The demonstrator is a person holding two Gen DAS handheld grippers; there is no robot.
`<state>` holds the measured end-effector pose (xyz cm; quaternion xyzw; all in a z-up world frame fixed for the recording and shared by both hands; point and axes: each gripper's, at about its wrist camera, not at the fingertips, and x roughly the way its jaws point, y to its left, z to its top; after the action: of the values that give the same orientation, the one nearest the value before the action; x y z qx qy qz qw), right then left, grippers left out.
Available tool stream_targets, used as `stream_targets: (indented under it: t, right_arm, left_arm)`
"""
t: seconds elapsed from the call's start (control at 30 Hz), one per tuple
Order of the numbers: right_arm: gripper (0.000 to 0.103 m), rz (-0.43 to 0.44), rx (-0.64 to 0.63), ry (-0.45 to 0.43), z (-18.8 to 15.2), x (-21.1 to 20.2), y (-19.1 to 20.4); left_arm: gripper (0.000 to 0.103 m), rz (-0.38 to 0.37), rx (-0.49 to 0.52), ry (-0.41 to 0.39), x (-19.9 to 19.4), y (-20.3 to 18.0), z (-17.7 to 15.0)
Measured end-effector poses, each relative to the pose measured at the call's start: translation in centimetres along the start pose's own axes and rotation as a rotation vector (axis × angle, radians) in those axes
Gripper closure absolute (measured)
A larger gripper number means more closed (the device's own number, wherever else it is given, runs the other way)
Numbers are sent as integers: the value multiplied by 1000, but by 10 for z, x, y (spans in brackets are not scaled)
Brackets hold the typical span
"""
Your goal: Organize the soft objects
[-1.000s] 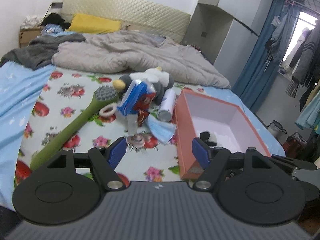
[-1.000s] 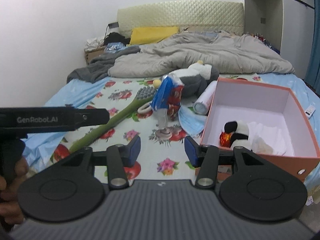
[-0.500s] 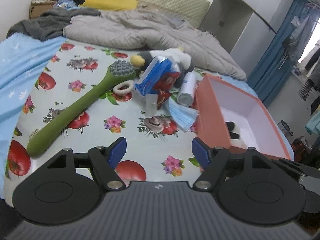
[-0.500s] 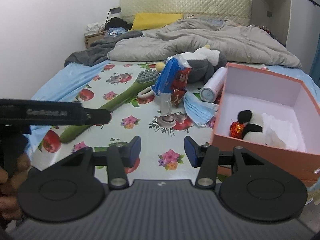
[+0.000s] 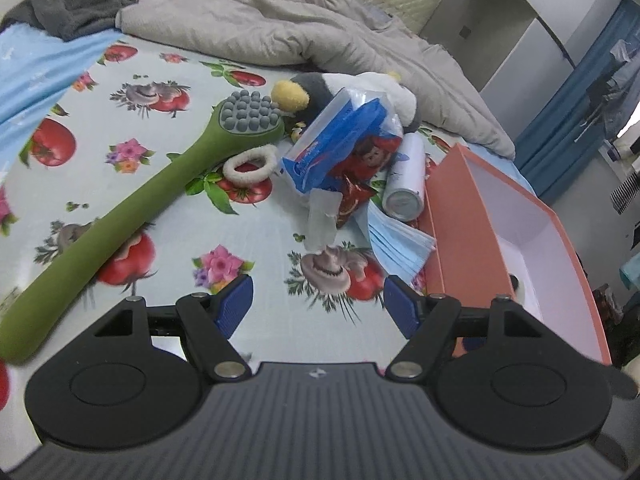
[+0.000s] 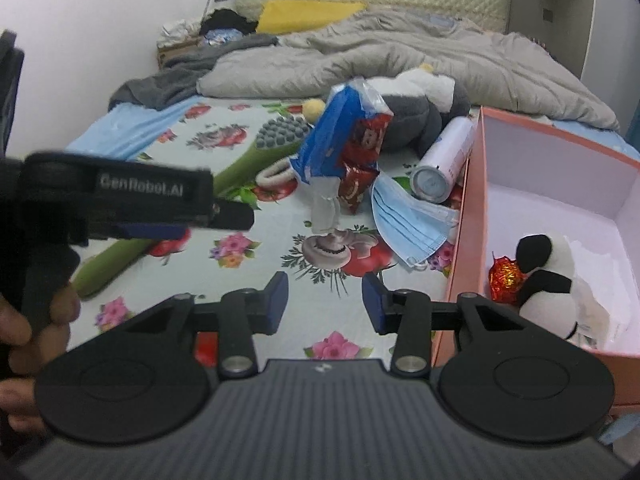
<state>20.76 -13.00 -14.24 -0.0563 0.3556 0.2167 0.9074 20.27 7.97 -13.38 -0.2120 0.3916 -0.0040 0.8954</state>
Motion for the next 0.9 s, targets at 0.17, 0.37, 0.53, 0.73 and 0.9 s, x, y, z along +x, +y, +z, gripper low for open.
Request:
stream_targets:
  t: [0.17, 0.37, 0.53, 0.73, 0.9]
  right_arm:
    - [60, -35, -22, 32, 4, 34, 1]
    - [60, -118, -39, 38, 10, 74, 0]
    - [60, -213, -44, 31, 16, 109, -3]
    - [60, -287, -43, 34, 20, 137, -16]
    - [60, -290, -8, 49, 15, 151, -23]
  left_arm:
    - [28, -7, -30, 21, 36, 11, 18]
    - [28, -22, -71, 43, 78, 25, 34]
    - [32, -41, -85, 57, 112, 32, 46]
    - [34, -74, -88, 78, 148, 31, 57]
    - [43, -98, -88, 102, 172, 29, 58]
